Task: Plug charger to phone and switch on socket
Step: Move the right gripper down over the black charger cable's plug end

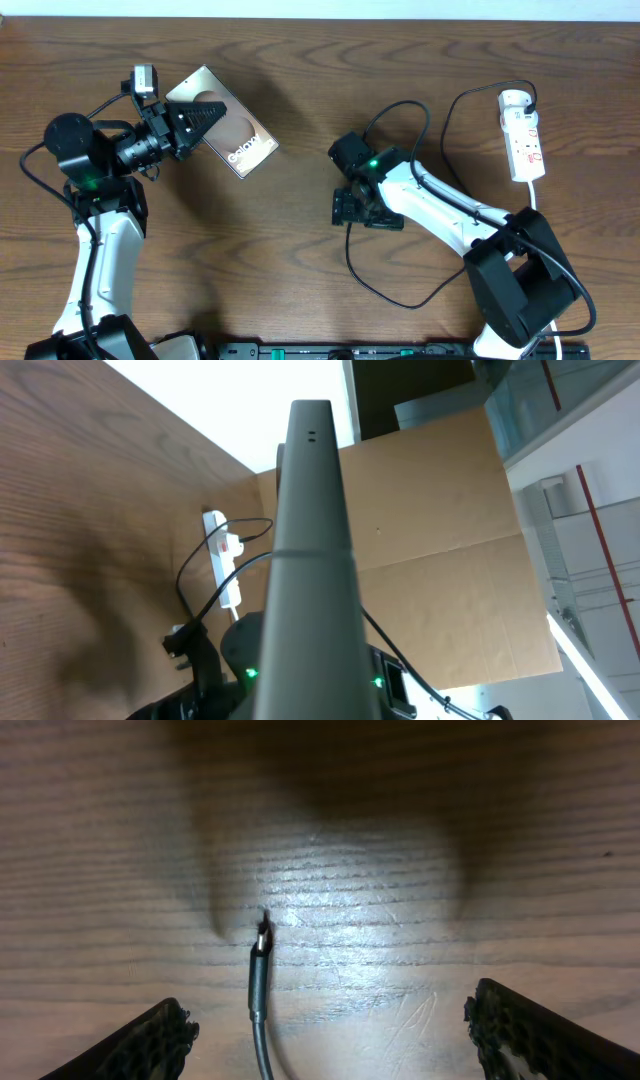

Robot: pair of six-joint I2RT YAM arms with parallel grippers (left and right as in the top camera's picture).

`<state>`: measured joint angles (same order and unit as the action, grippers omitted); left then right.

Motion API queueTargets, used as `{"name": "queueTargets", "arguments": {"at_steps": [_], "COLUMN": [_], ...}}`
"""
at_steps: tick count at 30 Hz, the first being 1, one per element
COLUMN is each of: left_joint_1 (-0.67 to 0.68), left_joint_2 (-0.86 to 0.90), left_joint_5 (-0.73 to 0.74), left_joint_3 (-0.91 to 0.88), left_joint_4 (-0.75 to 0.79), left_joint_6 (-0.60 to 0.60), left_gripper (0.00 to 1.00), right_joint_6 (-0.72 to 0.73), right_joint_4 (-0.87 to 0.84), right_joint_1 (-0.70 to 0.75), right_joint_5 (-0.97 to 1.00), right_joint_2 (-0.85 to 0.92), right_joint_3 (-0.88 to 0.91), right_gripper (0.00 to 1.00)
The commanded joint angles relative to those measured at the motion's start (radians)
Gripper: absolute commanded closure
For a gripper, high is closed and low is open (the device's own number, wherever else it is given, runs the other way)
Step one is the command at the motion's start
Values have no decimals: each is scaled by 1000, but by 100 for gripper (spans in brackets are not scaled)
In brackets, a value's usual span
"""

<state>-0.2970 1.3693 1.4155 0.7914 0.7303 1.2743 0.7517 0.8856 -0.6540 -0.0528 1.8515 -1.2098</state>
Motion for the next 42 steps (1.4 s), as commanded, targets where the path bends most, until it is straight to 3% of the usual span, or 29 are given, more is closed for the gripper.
{"name": "queueTargets", "arguments": {"at_steps": [1, 7, 16, 21, 27, 42], "left_joint_1": [-2, -2, -2, -2, -2, -2], "left_joint_2": [-6, -6, -6, -6, -6, -6], "left_joint_5": [18, 18, 36, 36, 36, 36], "left_joint_3": [11, 11, 11, 11, 11, 11], "left_joint_4": [13, 13, 13, 13, 13, 13], "left_joint_6": [-23, -23, -25, -25, -25, -25], "left_gripper": [93, 92, 93, 93, 92, 93], "right_joint_6": [16, 48, 101, 101, 109, 127], "right_joint_4": [-15, -42, -41, -40, -37, -33], "right_joint_1": [-29, -58, -68, -68, -68, -66], "right_joint_5": [-12, -5, 53, 66, 73, 69], "right_joint_2": [6, 6, 8, 8, 8, 8], "right_joint_3": [29, 59, 78, 84, 105, 156], "right_gripper": [13, 14, 22, 34, 41, 46]}}
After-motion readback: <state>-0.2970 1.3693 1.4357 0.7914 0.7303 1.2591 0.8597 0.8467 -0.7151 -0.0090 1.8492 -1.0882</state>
